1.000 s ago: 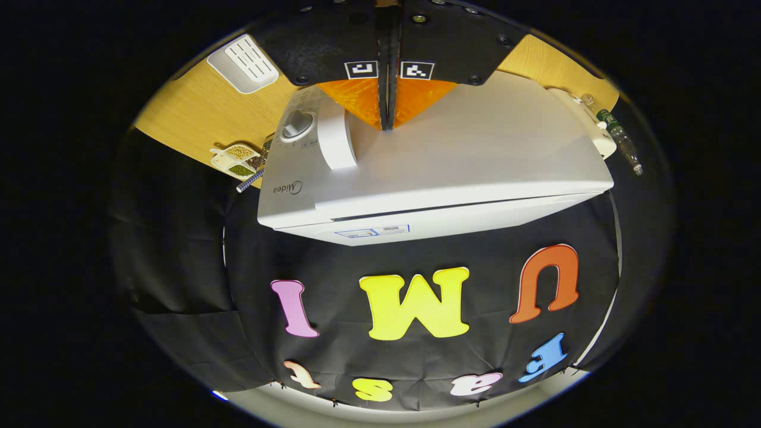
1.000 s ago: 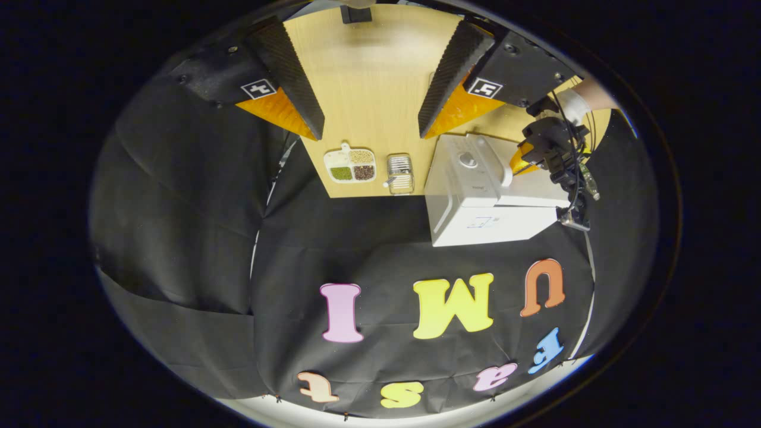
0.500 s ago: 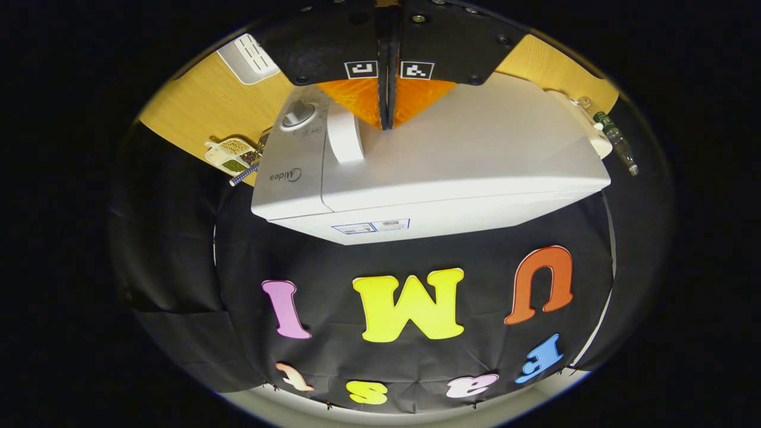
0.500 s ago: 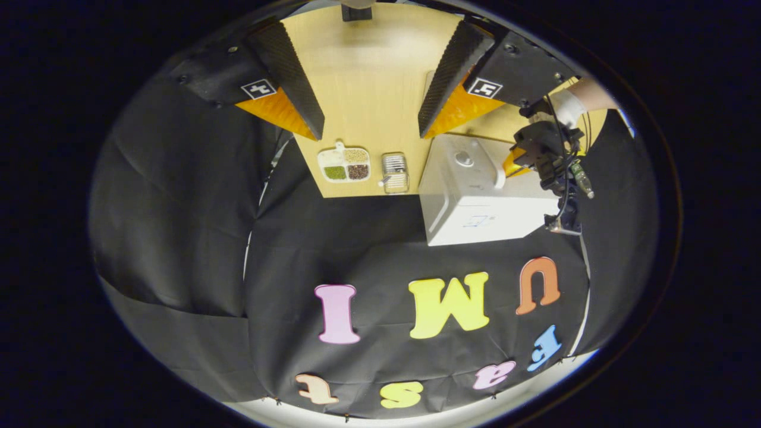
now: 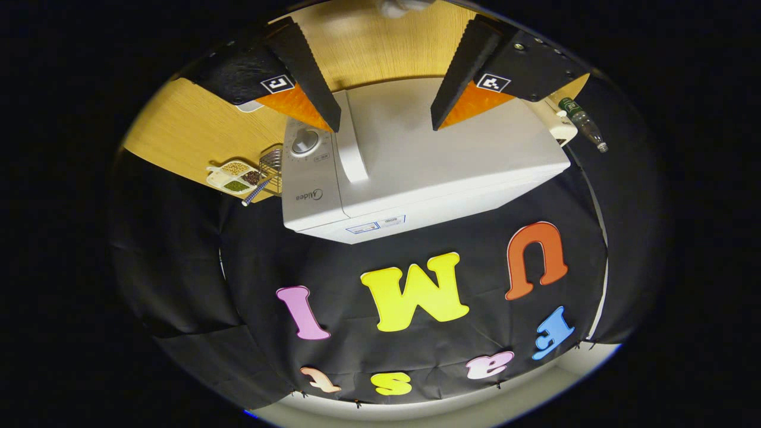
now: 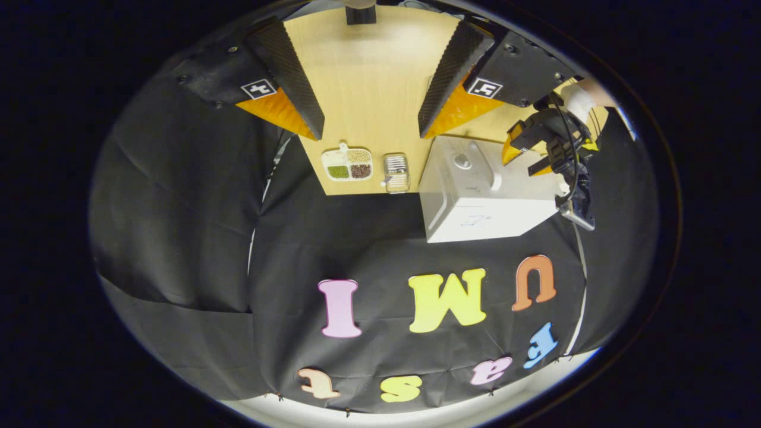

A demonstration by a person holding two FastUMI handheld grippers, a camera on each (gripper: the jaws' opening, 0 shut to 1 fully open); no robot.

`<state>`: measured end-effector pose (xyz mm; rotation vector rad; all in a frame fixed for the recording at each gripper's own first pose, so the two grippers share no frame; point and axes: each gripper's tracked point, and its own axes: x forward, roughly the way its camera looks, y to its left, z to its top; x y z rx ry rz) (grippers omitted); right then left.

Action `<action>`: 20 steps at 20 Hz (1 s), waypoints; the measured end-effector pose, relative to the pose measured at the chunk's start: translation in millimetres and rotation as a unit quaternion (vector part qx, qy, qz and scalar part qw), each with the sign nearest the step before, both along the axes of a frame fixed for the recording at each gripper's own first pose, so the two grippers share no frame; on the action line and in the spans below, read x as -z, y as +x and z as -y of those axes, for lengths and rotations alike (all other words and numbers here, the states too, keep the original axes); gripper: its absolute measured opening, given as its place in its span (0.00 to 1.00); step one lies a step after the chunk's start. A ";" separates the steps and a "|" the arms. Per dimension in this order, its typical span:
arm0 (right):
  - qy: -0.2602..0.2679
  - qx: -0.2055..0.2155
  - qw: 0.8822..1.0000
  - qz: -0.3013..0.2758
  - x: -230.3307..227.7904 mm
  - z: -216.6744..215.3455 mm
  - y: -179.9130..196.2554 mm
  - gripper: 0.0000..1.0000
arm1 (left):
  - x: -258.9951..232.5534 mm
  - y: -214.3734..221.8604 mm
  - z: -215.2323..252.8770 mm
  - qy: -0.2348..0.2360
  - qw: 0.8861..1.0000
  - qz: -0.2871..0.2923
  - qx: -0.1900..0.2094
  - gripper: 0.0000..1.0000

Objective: Open the microwave oven with the left hand, put the food in, and close the microwave oven.

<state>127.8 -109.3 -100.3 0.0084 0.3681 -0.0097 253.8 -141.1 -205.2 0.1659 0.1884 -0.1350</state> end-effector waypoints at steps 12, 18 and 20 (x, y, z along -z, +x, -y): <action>-0.019 -0.007 0.998 0.054 -26.0 -23.7 -55.4 1.00 | -90.0 -127.5 -4.4 -0.062 0.998 0.027 0.009 0.95; -0.021 0.008 0.993 0.112 -70.6 -54.8 -95.6 0.92 | -156.7 -203.1 -50.6 -0.102 0.993 0.060 0.007 0.95; -0.014 0.008 0.992 0.129 -84.2 -63.3 -106.2 1.00 | -178.8 -220.2 -67.8 -0.114 0.991 0.074 -0.005 0.95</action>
